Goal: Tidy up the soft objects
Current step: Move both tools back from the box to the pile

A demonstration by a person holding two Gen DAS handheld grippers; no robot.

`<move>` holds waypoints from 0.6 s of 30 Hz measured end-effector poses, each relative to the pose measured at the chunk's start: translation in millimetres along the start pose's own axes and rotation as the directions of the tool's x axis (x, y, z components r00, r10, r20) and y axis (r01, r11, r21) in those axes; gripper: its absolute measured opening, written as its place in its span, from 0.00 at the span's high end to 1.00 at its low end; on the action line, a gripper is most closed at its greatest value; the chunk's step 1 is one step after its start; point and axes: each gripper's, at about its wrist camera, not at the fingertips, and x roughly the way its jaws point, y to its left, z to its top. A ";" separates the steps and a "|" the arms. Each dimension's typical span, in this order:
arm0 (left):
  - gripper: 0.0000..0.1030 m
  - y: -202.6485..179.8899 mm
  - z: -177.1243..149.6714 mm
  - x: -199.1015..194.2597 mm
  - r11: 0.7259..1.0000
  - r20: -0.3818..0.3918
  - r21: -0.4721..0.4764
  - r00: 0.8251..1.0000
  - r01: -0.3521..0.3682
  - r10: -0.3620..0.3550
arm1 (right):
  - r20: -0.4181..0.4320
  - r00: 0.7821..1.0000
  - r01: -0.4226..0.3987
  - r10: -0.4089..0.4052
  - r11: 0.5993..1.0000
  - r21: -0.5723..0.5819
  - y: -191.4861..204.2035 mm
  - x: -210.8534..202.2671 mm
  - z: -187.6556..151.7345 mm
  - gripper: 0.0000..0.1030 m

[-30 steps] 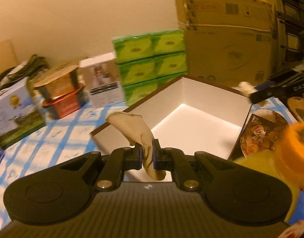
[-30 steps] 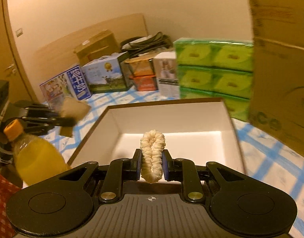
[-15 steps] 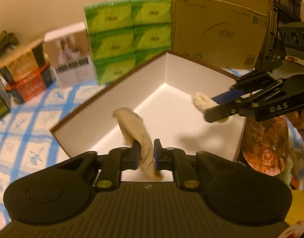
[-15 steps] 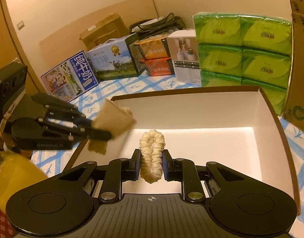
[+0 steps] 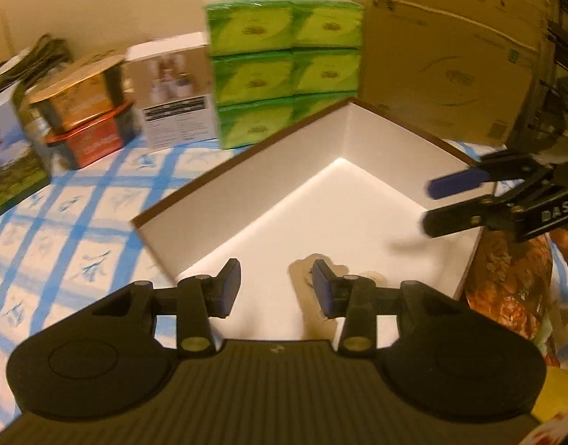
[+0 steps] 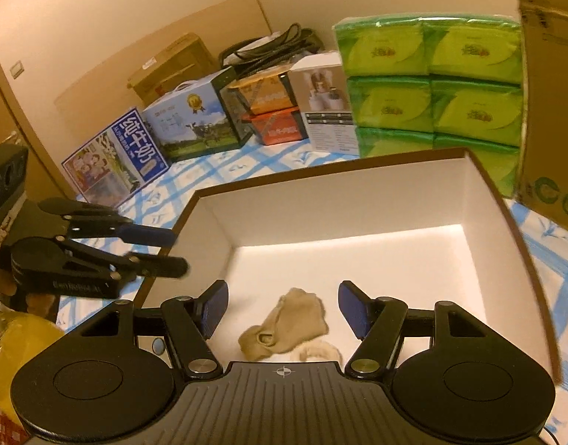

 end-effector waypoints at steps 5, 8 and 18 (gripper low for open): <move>0.62 6.2 -6.9 -35.8 0.995 0.018 -0.078 0.998 -0.058 0.059 | 0.040 0.999 0.000 0.000 1.000 0.002 0.4 -37.4 -4.7 0.36; 0.62 3.9 -11.4 -58.7 0.992 0.021 -0.101 0.996 -0.081 0.083 | 0.070 0.997 0.008 -0.008 1.000 -0.001 3.7 -64.7 -9.1 0.36; 0.61 -18.1 -47.0 -141.2 0.968 0.043 -0.177 0.982 -0.176 0.186 | 0.135 0.988 0.072 -0.072 0.997 0.006 14.9 -162.6 -56.5 0.35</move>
